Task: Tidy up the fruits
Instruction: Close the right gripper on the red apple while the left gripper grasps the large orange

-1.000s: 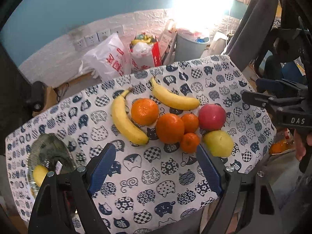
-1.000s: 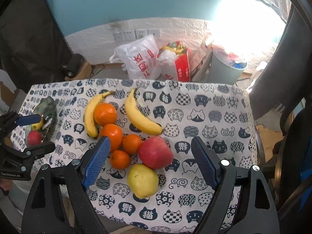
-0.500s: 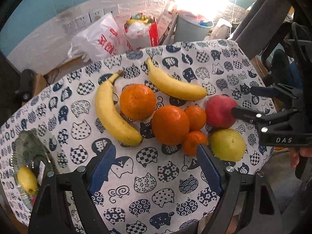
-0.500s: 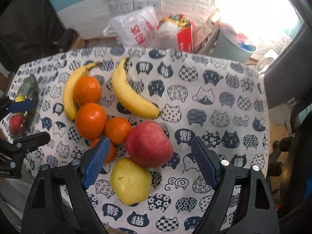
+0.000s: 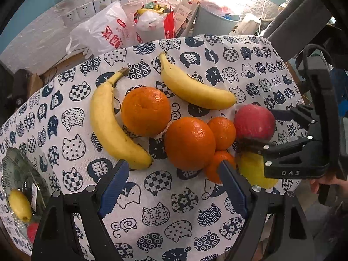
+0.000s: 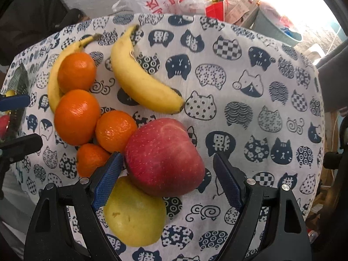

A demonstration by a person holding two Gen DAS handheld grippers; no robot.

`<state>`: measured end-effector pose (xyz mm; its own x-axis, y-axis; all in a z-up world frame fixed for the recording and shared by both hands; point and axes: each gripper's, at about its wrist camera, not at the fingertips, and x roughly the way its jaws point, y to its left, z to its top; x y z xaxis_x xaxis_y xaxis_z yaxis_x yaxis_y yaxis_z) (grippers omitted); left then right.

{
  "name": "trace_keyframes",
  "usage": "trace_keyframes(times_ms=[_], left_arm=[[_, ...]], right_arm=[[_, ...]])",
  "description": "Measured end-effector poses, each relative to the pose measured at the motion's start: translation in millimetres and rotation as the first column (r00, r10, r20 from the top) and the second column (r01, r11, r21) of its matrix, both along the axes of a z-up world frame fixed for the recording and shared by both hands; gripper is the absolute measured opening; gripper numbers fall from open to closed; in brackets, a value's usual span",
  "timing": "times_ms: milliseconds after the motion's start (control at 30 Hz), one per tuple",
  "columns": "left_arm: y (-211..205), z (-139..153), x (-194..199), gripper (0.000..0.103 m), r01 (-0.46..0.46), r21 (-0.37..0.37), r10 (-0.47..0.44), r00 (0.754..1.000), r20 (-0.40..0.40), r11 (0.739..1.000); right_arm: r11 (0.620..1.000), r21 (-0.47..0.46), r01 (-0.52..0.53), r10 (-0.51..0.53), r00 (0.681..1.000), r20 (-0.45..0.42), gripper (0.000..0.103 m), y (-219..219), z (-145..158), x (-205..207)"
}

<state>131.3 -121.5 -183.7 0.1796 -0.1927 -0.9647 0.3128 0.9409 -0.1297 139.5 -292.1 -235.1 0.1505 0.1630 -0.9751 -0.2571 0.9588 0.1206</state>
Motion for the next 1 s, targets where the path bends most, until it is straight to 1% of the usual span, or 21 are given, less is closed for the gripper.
trace_keyframes(times_ms=[167, 267, 300, 333, 367, 667, 867, 1000], left_arm=[[-8.1, -5.3, 5.0, 0.086, 0.001, -0.017, -0.001, 1.000, -0.021, 1.000], [-15.3, -9.9, 8.4, 0.086, 0.002, -0.021, -0.003, 0.999, -0.035, 1.000], [-17.6, -11.5, 9.4, 0.086, 0.004, -0.022, -0.004, 0.999, -0.039, 1.000], [-20.3, -13.3, 10.6, 0.086, 0.006, -0.021, -0.007, 0.999, -0.042, 1.000], [-23.2, -15.4, 11.8, 0.086, 0.009, -0.017, -0.010, 0.999, -0.045, 1.000], [-37.8, -30.3, 23.2, 0.086, 0.013, -0.004, -0.014, 0.997, -0.073, 1.000], [-44.5, -45.7, 27.8, 0.086, 0.018, 0.004, -0.018, 0.994, -0.109, 1.000], [-45.3, -48.2, 29.7, 0.086, 0.025, -0.022, -0.027, 0.994, -0.107, 0.999]], right_arm=[[1.000, -0.011, -0.013, 0.013, 1.000, -0.028, 0.084, 4.6, -17.7, -0.3], [1.000, 0.000, -0.017, 0.017, 1.000, -0.017, 0.084, 4.1, -20.4, -1.5], [1.000, 0.008, -0.024, 0.024, 1.000, -0.014, 0.083, 3.9, -19.8, -1.8], [0.999, 0.024, -0.031, 0.031, 0.999, -0.006, 0.078, 3.2, -17.9, -2.4], [0.999, 0.027, -0.031, 0.031, 1.000, -0.003, 0.078, 1.5, -17.3, -1.6], [0.999, 0.045, -0.028, 0.027, 0.999, 0.029, 0.077, -12.2, -15.7, -5.2], [0.999, 0.034, -0.009, 0.008, 0.998, 0.056, 0.077, -12.2, -6.9, 0.8], [0.999, 0.040, 0.007, -0.009, 0.998, 0.060, 0.077, -16.8, -4.5, 3.7]])
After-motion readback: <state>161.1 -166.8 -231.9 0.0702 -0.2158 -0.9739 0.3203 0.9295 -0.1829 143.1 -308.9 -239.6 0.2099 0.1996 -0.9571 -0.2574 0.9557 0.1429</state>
